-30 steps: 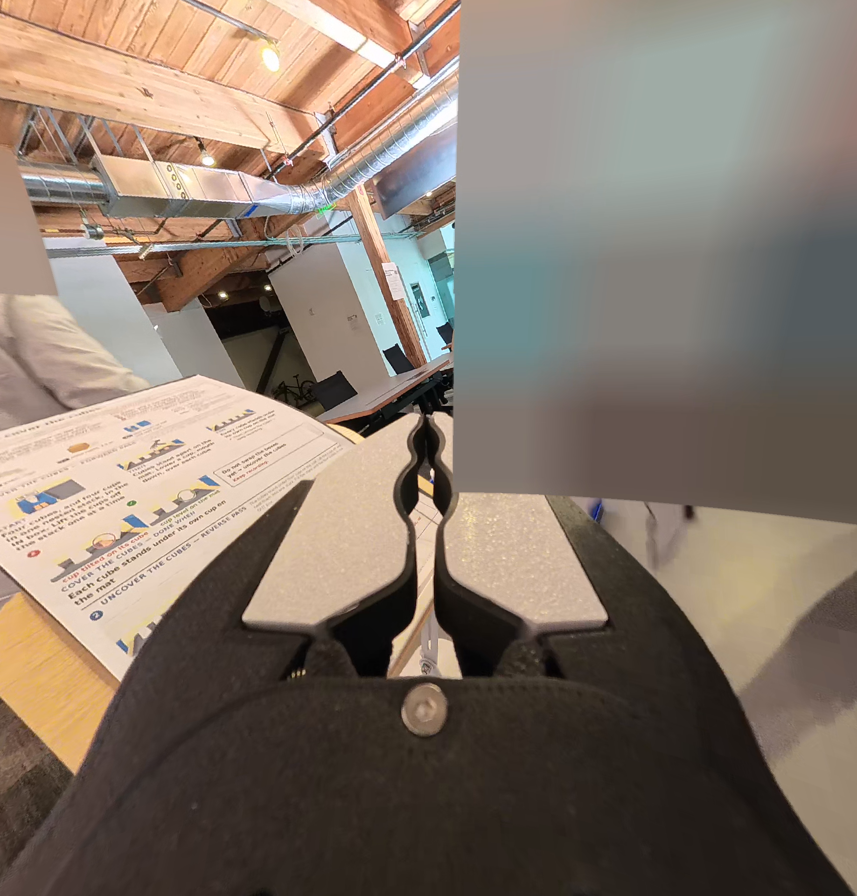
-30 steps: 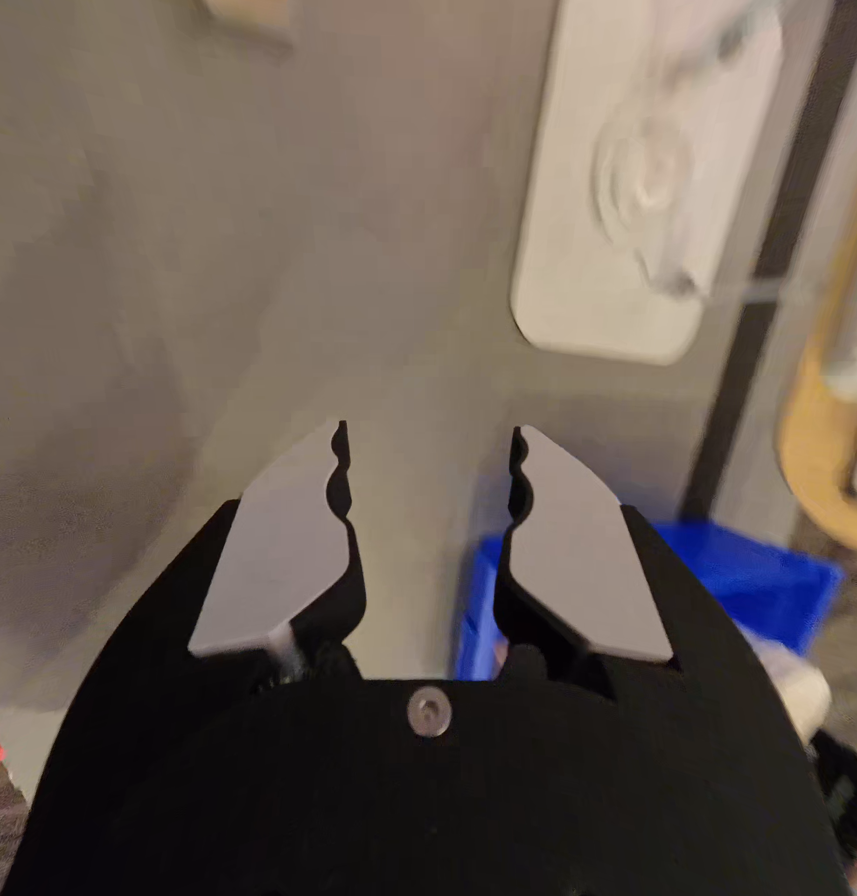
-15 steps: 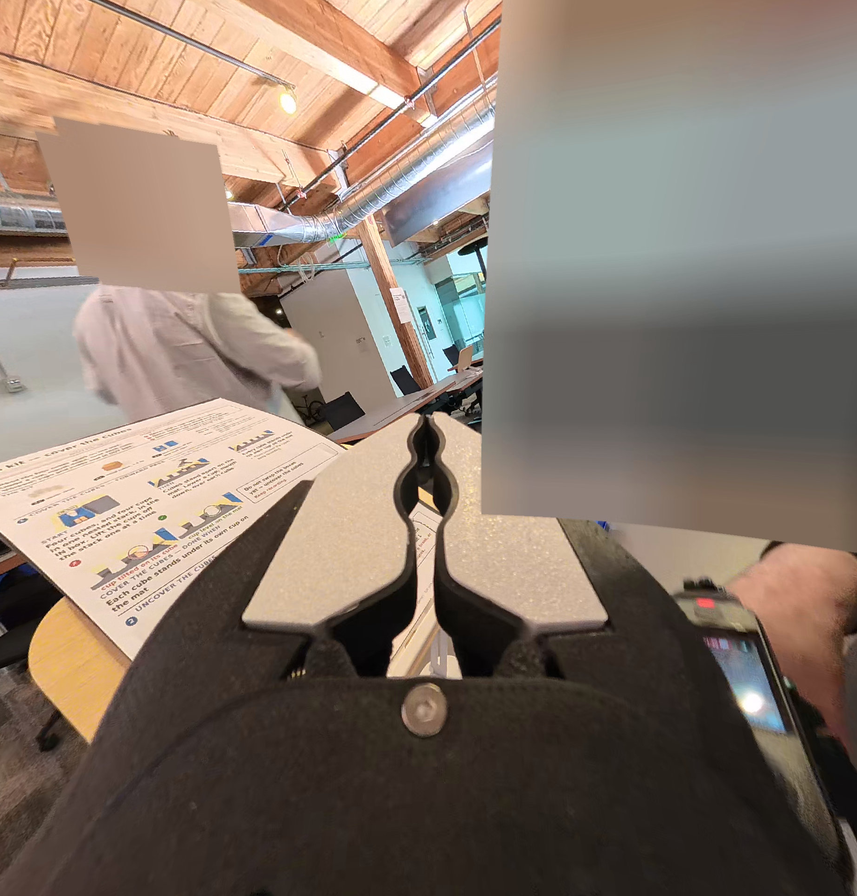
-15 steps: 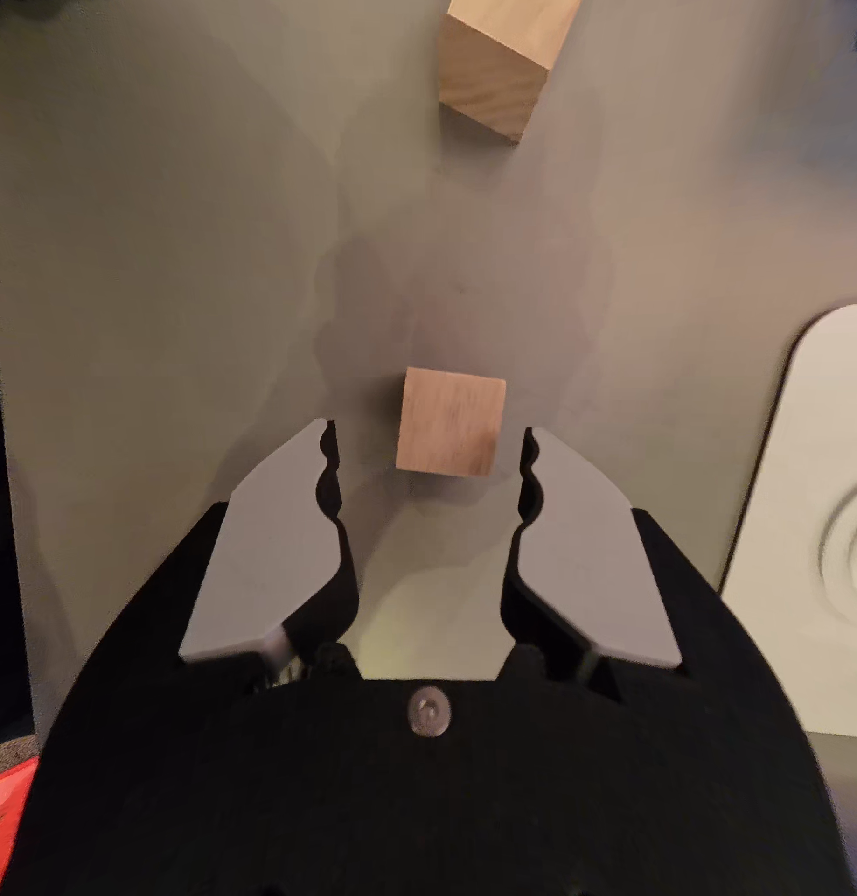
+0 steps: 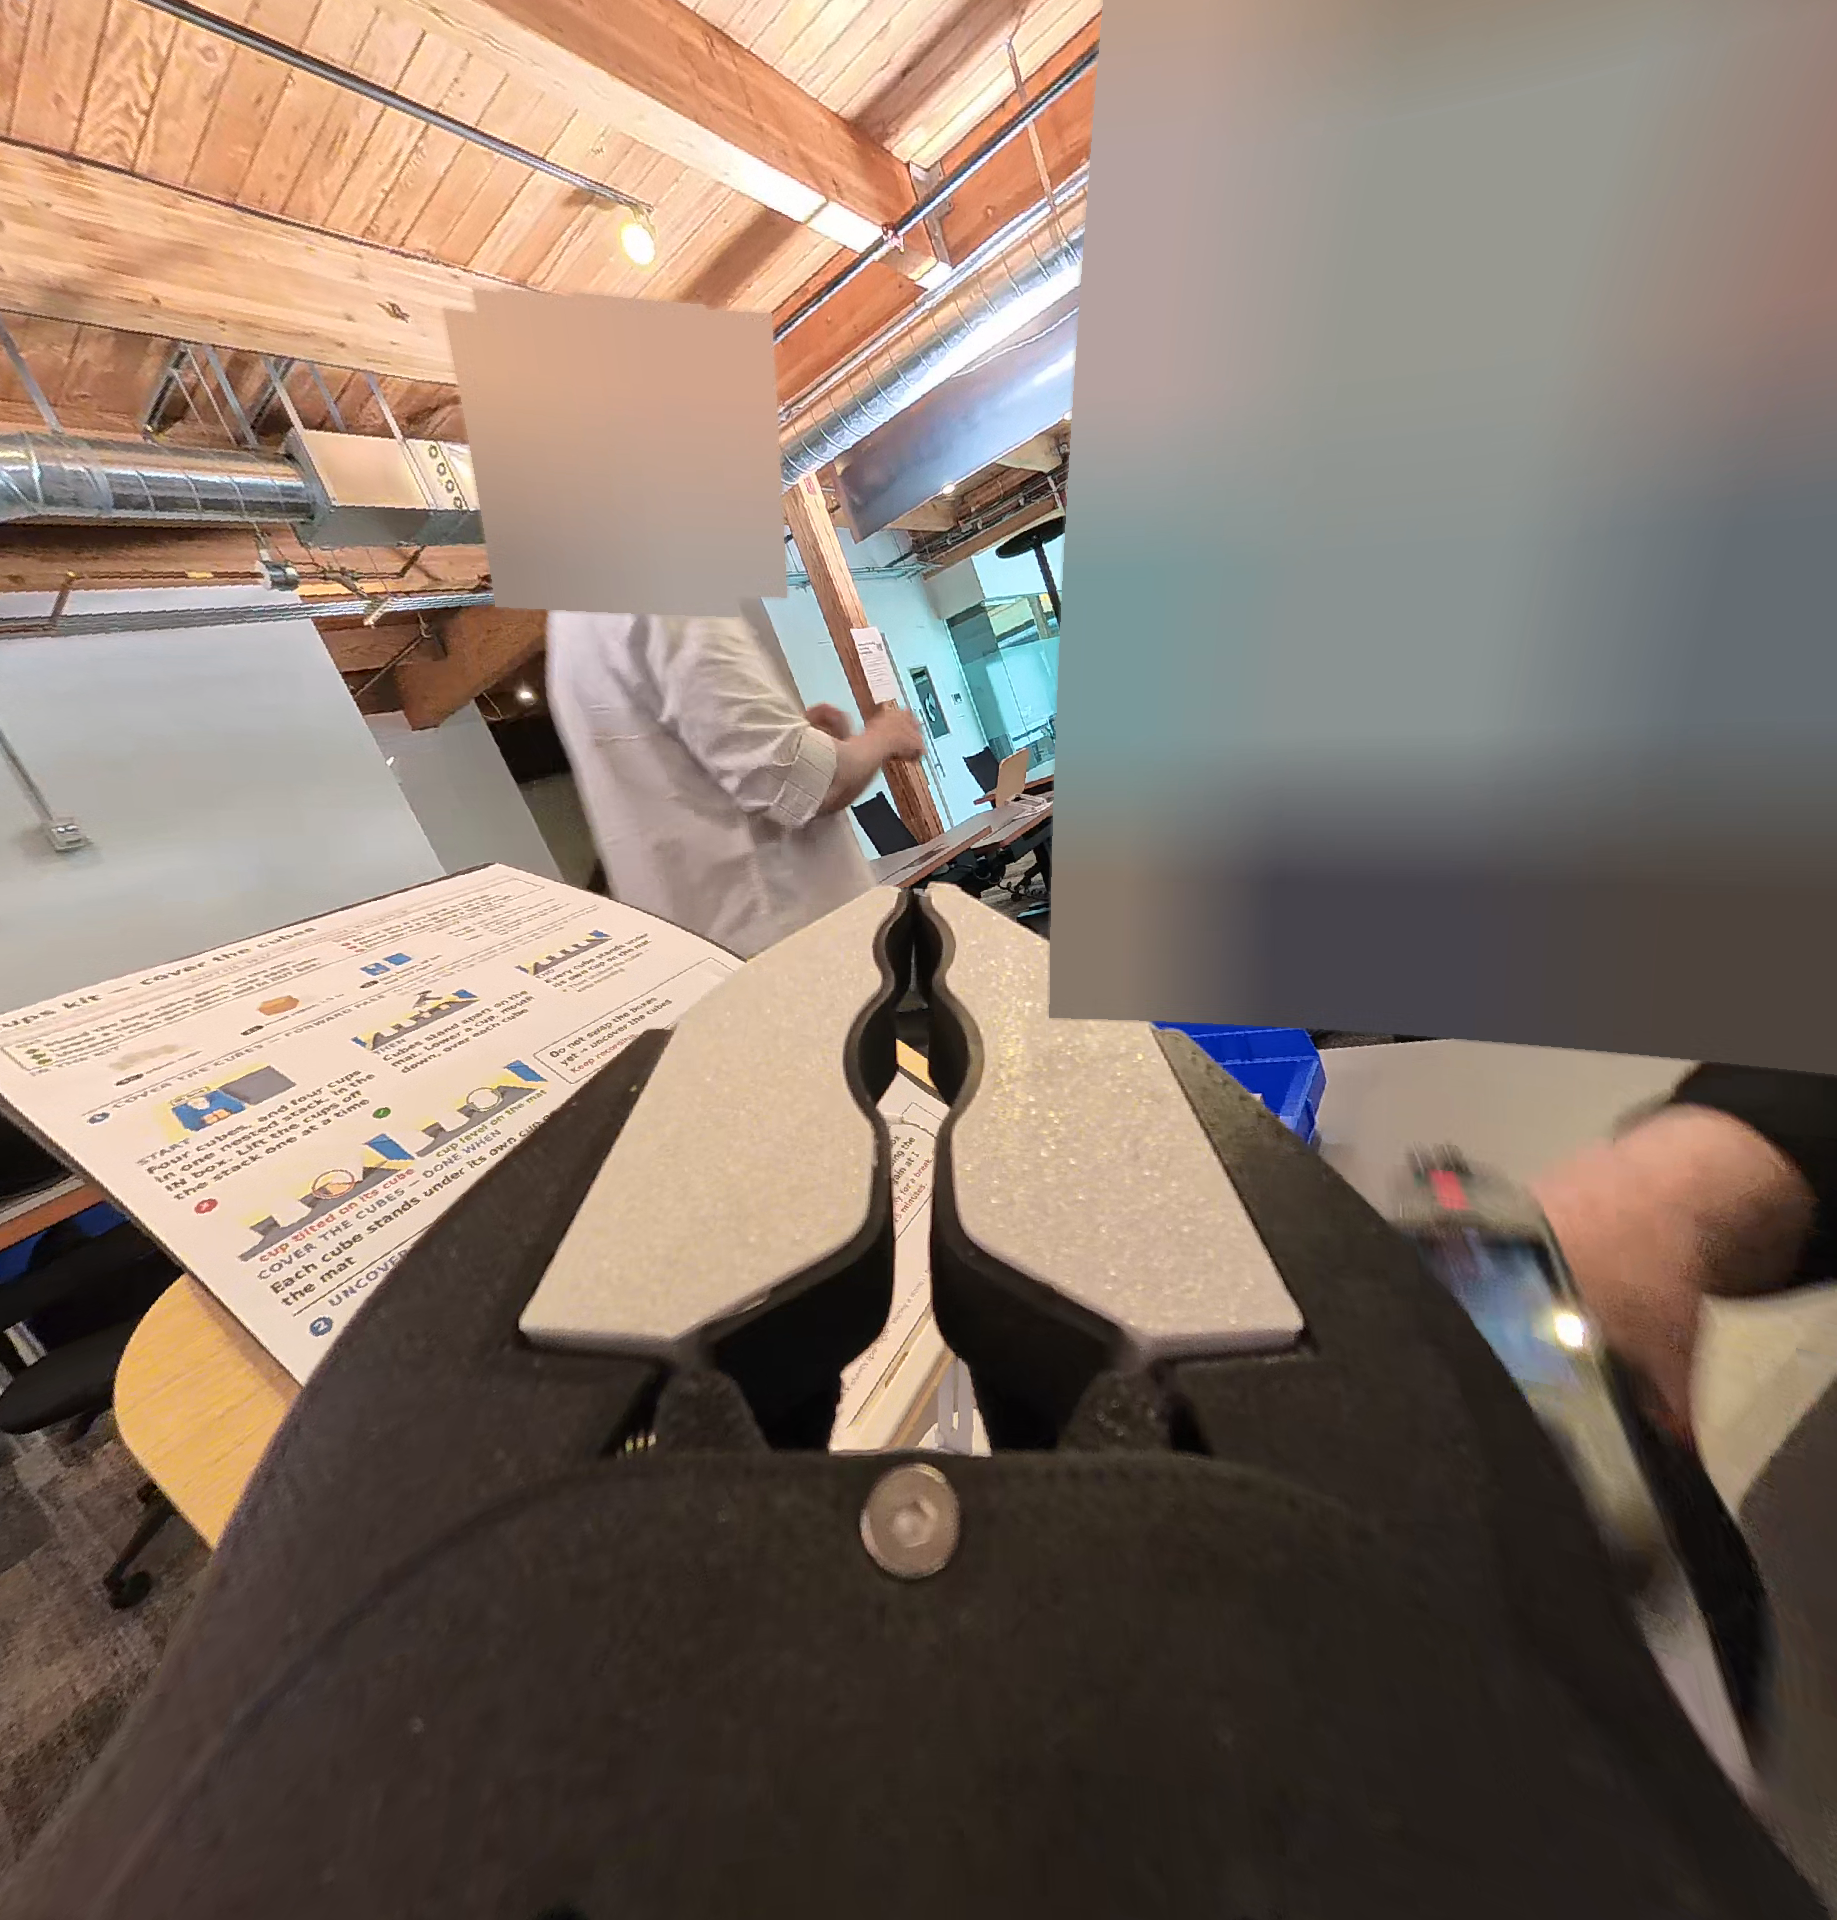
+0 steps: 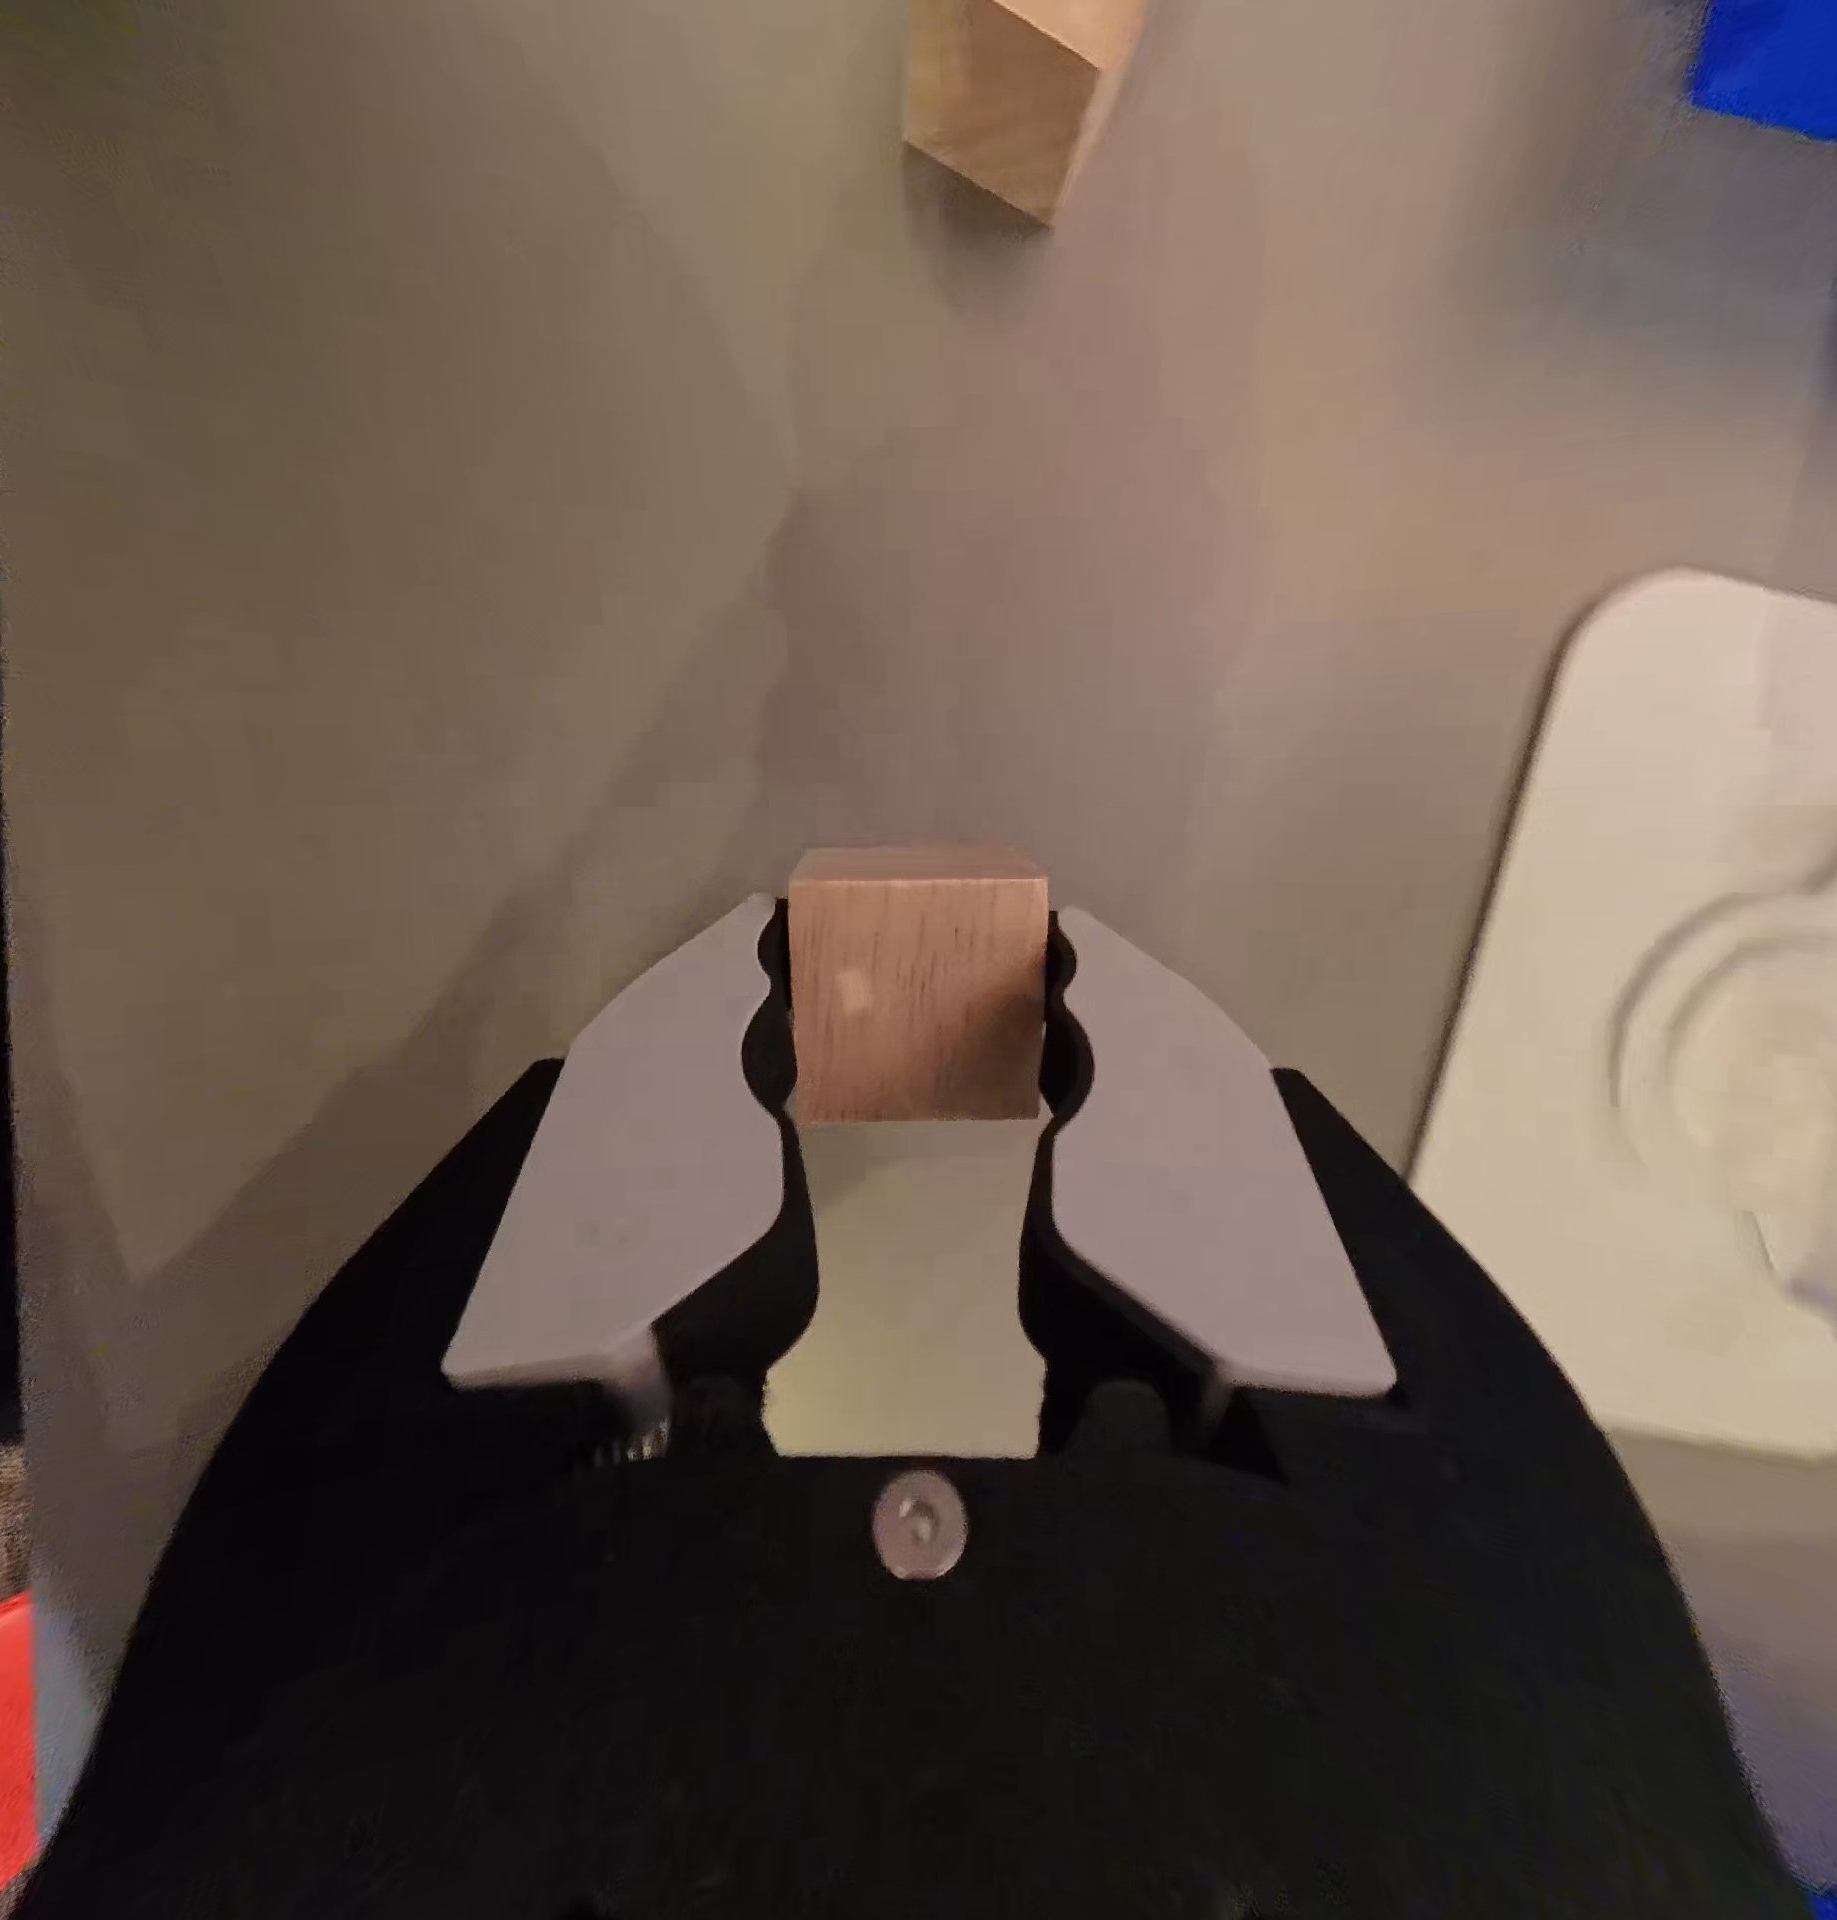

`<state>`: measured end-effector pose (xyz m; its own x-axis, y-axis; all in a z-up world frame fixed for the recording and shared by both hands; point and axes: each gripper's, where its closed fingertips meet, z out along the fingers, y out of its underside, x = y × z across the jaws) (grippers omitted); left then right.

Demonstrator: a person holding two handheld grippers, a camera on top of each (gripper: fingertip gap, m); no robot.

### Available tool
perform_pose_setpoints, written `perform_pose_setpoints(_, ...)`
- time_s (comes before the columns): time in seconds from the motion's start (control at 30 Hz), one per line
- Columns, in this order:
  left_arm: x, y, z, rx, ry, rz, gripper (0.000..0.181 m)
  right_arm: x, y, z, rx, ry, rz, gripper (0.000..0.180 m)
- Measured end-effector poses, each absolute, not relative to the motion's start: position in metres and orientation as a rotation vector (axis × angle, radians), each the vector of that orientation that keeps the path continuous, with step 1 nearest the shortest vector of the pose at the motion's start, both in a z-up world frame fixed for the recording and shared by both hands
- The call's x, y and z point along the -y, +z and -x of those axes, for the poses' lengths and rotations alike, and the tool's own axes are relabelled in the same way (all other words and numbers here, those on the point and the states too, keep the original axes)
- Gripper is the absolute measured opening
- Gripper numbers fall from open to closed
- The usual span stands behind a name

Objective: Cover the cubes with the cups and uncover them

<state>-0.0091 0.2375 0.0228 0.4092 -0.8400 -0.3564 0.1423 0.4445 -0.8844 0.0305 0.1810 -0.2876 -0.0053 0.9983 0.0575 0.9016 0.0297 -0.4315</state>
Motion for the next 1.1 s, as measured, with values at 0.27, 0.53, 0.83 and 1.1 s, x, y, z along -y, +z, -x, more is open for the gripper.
perform_pose_setpoints(0.27,-0.239,0.023,0.01,-0.934,-0.739,0.899,0.0,-0.236,-0.182,-0.21,1.801,0.128,1.948,0.045)
perform_pose_setpoints(0.53,-0.241,0.014,-0.004,-0.963,-0.725,0.925,0.0,-0.317,-0.183,-0.344,1.702,-0.13,2.121,0.045)
perform_pose_setpoints(0.83,-0.251,0.006,-0.006,-0.967,-0.708,0.955,0.0,-0.365,-0.265,-0.38,1.784,-0.071,2.24,0.045)
perform_pose_setpoints(1.1,-0.257,0.002,-0.006,-0.968,-0.701,0.973,0.0,-0.377,-0.302,-0.389,1.849,-0.01,2.284,0.045)
